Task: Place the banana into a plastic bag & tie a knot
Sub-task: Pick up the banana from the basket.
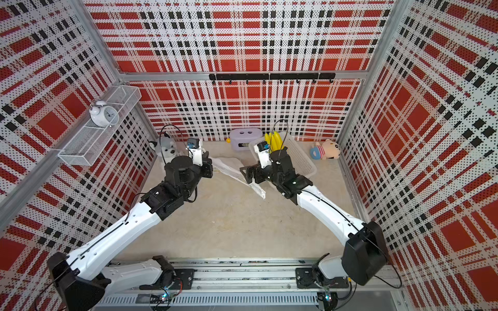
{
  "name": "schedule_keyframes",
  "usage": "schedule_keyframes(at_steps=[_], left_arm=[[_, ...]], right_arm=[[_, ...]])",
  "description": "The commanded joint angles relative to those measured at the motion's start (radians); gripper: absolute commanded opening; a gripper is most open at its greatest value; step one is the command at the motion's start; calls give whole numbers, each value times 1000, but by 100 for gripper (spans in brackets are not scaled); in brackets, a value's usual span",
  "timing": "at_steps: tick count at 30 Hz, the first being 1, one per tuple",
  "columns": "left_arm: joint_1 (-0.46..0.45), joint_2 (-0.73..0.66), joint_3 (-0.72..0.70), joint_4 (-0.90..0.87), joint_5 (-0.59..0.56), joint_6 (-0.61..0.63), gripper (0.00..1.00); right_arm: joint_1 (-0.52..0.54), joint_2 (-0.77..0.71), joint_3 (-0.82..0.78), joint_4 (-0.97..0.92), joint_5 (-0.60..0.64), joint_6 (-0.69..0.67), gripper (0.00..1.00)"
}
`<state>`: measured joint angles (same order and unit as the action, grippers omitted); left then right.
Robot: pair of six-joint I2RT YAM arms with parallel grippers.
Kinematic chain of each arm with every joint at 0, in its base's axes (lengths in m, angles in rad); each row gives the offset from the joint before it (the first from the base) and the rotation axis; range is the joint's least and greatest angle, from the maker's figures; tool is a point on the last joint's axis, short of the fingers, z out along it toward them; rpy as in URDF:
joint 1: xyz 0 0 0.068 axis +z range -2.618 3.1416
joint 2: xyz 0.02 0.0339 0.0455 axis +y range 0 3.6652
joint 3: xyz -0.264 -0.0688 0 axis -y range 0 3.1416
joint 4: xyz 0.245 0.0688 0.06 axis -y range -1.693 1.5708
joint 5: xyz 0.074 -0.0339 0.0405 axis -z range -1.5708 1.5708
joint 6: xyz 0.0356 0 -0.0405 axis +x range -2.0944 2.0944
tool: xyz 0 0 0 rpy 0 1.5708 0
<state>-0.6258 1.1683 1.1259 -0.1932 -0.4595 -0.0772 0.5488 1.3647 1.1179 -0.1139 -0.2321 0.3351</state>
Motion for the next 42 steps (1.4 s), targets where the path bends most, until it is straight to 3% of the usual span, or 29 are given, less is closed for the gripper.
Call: schedule_keyframes(at_steps=[1, 5, 11, 21, 24, 30, 33, 38, 41, 42], left_arm=[[20, 9, 73, -86, 67, 14, 0], [23, 31, 123, -132, 135, 25, 0], [24, -1, 46, -57, 156, -27, 0], [19, -121, -325, 268, 211, -219, 0], [2, -164, -402, 336, 217, -233, 0], [-38, -258, -509, 473, 219, -214, 0], [-35, -266, -470, 437, 240, -217, 0], [-31, -201, -275, 209, 272, -202, 0], [-16, -164, -129, 48, 283, -189, 0], [-3, -147, -72, -9, 298, -179, 0]], right_arm=[[-69, -50, -42, 18, 76, 158, 100], [-124, 30, 18, -105, 282, 299, 100], [-218, 268, 200, -267, 248, 402, 100], [-263, 680, 625, -535, 321, 493, 100], [-279, 782, 735, -585, 288, 500, 100], [-286, 914, 884, -633, 280, 510, 85], [-288, 952, 928, -640, 301, 504, 76], [-287, 995, 976, -633, 303, 473, 74], [-286, 1003, 970, -615, 280, 445, 59], [-286, 997, 950, -596, 269, 425, 50]])
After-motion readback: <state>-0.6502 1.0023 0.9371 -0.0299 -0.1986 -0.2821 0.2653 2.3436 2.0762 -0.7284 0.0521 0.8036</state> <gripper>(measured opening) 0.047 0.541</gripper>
